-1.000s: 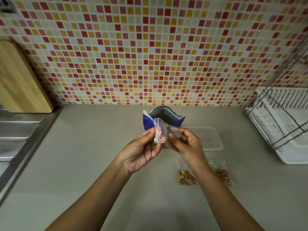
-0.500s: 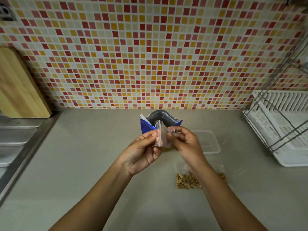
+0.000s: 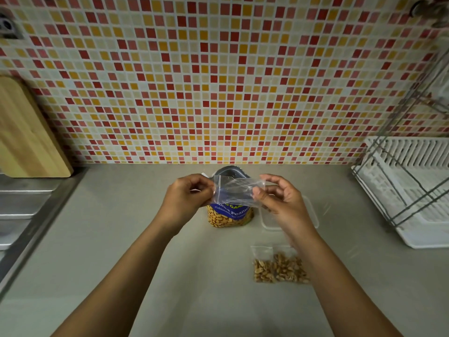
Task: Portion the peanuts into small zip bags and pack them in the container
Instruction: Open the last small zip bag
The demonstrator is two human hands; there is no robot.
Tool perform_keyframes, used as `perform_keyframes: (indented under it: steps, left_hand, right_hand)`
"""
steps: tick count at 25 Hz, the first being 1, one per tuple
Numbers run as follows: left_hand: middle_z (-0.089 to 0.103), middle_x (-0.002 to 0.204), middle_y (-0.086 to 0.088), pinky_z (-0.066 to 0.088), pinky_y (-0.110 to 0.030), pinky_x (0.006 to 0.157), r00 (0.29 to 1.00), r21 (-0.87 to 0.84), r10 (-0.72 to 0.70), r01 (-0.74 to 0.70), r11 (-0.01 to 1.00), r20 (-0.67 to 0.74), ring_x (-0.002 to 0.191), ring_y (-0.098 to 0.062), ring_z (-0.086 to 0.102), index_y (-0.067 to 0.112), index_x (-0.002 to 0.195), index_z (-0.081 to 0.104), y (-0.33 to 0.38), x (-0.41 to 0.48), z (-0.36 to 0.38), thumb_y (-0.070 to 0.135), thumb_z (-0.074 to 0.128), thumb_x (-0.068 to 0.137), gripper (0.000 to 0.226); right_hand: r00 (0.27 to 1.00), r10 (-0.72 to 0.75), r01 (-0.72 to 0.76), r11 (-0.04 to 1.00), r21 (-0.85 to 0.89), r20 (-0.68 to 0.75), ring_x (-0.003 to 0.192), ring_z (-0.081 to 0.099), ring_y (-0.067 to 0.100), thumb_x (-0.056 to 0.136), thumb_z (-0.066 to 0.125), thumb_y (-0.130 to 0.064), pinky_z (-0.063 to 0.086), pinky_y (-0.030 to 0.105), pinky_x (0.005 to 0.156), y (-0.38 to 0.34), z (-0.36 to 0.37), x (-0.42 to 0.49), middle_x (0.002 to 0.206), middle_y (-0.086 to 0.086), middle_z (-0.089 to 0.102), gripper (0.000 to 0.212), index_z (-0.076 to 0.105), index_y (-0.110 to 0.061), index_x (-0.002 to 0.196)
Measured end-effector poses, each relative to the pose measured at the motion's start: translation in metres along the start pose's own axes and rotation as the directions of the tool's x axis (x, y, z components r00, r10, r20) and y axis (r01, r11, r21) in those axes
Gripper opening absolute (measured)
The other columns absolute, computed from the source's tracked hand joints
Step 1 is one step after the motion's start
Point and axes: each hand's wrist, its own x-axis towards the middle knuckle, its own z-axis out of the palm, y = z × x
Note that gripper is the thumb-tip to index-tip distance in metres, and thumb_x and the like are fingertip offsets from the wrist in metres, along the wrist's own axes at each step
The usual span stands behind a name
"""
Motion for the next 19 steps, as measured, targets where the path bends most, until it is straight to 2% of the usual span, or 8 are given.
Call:
perform_keyframes:
  steps: [3,5,7,9,10,12,15,19]
  left_hand:
    - [0.068,0.078,-0.006,0.056,-0.019,0.063,1.000,0.007,-0.012,0.013,1.000,-0.023,0.072,-0.016,0.065,0.016,0.082,0.067,0.007,0.003,0.001,0.006,0.060,0.087,0.014]
    - [0.067,0.075,-0.001,0.054,-0.014,0.055,0.999,-0.009,-0.031,0.031,0.999,-0.029,0.069,-0.012,0.064,0.016,0.082,0.066,0.011,0.005,0.002,0.007,0.060,0.087,0.012]
    - [0.066,0.075,0.001,0.050,-0.010,0.049,0.998,-0.006,-0.049,0.048,0.999,-0.032,0.067,-0.011,0.063,0.012,0.086,0.065,0.012,0.008,0.003,0.008,0.060,0.088,0.007]
    - [0.066,0.077,0.002,0.049,-0.012,0.050,0.997,0.006,-0.067,0.067,0.998,-0.032,0.069,-0.012,0.062,0.011,0.088,0.066,0.012,0.010,0.002,0.010,0.060,0.088,0.006]
    - [0.066,0.078,0.002,0.049,-0.014,0.052,0.997,0.010,-0.076,0.077,0.997,-0.024,0.070,-0.012,0.062,0.010,0.089,0.066,0.012,0.012,0.001,0.010,0.060,0.088,0.006]
    - [0.067,0.079,0.002,0.047,-0.015,0.054,0.997,0.030,-0.083,0.083,0.996,0.004,0.072,-0.012,0.063,0.009,0.091,0.066,0.013,0.014,0.000,0.011,0.060,0.088,0.007]
    - [0.069,0.078,0.002,0.050,-0.015,0.057,0.997,0.085,-0.058,0.054,0.995,0.041,0.074,-0.011,0.065,0.012,0.085,0.068,0.018,0.018,0.002,0.011,0.062,0.086,0.007]
    - [0.068,0.072,0.005,0.052,-0.019,0.062,1.000,0.202,0.004,-0.005,0.979,0.007,0.071,-0.008,0.064,0.018,0.072,0.067,0.024,0.017,0.012,0.011,0.065,0.082,0.012]
  right_hand:
    - [0.996,0.085,-0.085,0.970,0.227,0.011,0.060,0.063,0.003,0.080,0.065,-0.006,0.050,0.014,0.056,-0.003,-0.004,0.007,0.067,-0.005,0.068,0.026,0.061,-0.020,0.101]
    - [0.991,0.134,-0.121,0.949,0.290,-0.026,0.059,0.063,0.004,0.082,0.063,-0.004,0.051,0.014,0.057,-0.001,-0.007,0.013,0.068,-0.002,0.069,0.028,0.060,-0.016,0.107]
    - [0.990,0.089,-0.070,0.984,0.165,-0.107,0.068,0.066,0.002,0.085,0.061,-0.005,0.053,0.016,0.065,0.005,-0.010,0.016,0.074,-0.005,0.070,0.029,0.058,-0.012,0.114]
    - [0.980,-0.137,0.105,0.972,-0.213,-0.144,0.093,0.060,-0.004,0.087,0.062,-0.011,0.049,0.017,0.086,0.007,-0.014,0.016,0.103,-0.008,0.066,0.033,0.053,-0.018,0.118]
    - [0.960,-0.273,0.225,0.884,-0.411,-0.061,0.107,0.052,-0.006,0.086,0.065,-0.018,0.042,0.013,0.096,0.006,-0.015,0.015,0.118,-0.010,0.057,0.041,0.049,-0.022,0.123]
    - [0.880,-0.415,0.461,0.632,-0.623,0.230,0.124,0.037,-0.002,0.080,0.069,-0.038,0.028,0.012,0.106,0.002,-0.010,0.014,0.134,-0.011,0.043,0.060,0.043,-0.025,0.132]
    - [0.766,-0.419,0.612,0.245,-0.752,0.487,0.134,0.030,0.008,0.069,0.064,-0.064,0.022,0.035,0.114,0.002,0.003,0.023,0.142,-0.007,0.042,0.082,0.041,-0.025,0.137]
    - [0.758,-0.448,0.575,0.119,-0.809,0.473,0.131,0.043,0.017,0.066,0.060,-0.071,0.018,0.042,0.113,0.006,0.012,0.034,0.132,-0.005,0.056,0.082,0.050,-0.023,0.131]
